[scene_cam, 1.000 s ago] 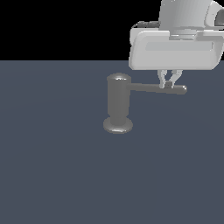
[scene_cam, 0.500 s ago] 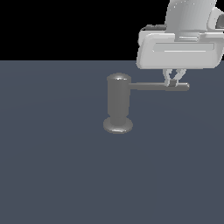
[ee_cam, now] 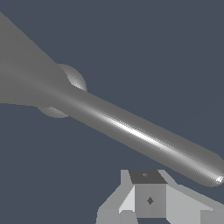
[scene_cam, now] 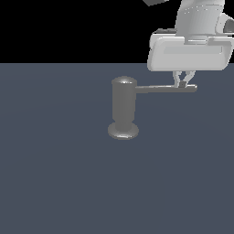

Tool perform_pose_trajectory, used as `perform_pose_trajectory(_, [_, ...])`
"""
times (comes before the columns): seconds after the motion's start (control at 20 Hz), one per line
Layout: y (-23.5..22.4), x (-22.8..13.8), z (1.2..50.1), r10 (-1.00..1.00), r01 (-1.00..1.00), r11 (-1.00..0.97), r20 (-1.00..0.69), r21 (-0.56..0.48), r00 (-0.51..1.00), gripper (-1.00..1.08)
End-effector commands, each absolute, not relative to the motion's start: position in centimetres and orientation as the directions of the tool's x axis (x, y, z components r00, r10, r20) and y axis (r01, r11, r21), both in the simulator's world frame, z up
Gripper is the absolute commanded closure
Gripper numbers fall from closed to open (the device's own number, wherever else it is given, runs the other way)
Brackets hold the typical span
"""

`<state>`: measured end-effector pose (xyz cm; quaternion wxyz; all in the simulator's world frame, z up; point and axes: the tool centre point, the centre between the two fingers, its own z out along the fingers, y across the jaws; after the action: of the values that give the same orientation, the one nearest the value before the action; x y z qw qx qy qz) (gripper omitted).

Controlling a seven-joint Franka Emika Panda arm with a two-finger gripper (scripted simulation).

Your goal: Turn on the faucet by rotating a designated handle.

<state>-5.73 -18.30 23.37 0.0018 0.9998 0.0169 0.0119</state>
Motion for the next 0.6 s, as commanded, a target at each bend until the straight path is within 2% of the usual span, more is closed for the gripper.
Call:
perform_pose_trajectory(0.0, [-18.9,-5.2,22.7,0.032,0.032,-0.999,0.014,0.004,0.999,1.08])
perform_pose_trajectory(0.55, [-21.2,-2.6,22.4,0.025,0.025,-1.0,0.008,0.002,1.0,1.08])
